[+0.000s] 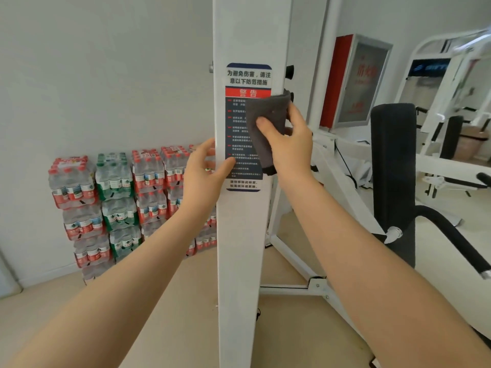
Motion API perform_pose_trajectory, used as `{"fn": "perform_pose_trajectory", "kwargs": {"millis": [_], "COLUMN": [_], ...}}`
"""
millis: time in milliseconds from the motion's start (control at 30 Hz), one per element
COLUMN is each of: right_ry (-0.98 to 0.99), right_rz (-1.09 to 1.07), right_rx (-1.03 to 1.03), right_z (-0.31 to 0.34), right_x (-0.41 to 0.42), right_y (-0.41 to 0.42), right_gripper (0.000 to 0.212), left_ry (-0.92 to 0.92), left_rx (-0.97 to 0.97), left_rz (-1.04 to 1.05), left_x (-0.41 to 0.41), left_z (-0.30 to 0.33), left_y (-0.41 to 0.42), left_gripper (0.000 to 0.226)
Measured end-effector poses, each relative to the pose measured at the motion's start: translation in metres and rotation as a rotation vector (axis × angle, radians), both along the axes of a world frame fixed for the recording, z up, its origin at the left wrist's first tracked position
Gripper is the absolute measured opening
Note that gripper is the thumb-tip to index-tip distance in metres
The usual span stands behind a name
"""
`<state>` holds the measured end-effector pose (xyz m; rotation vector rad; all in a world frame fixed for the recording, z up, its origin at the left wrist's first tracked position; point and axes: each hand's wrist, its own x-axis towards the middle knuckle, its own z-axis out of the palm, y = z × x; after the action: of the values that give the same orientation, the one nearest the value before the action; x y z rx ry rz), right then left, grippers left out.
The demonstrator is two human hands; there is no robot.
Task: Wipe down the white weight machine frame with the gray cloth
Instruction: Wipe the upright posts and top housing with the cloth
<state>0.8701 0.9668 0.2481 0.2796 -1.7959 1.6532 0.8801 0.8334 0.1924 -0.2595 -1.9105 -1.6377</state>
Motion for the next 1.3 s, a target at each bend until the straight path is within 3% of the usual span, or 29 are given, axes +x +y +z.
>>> {"fn": "perform_pose_trajectory", "kwargs": {"millis": [233, 500, 733, 833, 1033, 1300], "right_ry": [-0.044, 0.112, 0.205, 0.227, 0.274, 0.385], "right_rz": [-0.067, -0.073, -0.048, -0.024, -0.08, -0.112], "right_rx": [0.061, 0.016, 0.034, 0.05, 0.083, 0.15], "right_z": [-0.036, 0.07, 0.157, 0.158, 0.091, 0.173], "right_x": [0.009, -0.013, -0.03, -0.029, -0.022, -0.037], "right_y": [-0.005, -0.009, -0.004, -0.005, -0.004, -0.003], "right_gripper": [0.05, 0.044, 0.053, 0.053, 0.058, 0.067], "left_ry": [0.091, 0.186, 0.285, 0.276, 0.276, 0.3], "left_rx": [-0.014, -0.034, 0.009, 0.007, -0.035, -0.145], "left_rz": [-0.04, -0.04, 0.079, 0.125, 0.059, 0.057], "left_x": [-0.001, -0.012, -0.025, -0.025, -0.017, -0.022], "left_z": [0.026, 0.082, 0.135, 0.15, 0.155, 0.166], "left_y": [-0.006, -0.002, 0.009, 0.009, 0.004, -0.013], "left_gripper": [0.062, 0.044, 0.047, 0.045, 0.041, 0.041]}}
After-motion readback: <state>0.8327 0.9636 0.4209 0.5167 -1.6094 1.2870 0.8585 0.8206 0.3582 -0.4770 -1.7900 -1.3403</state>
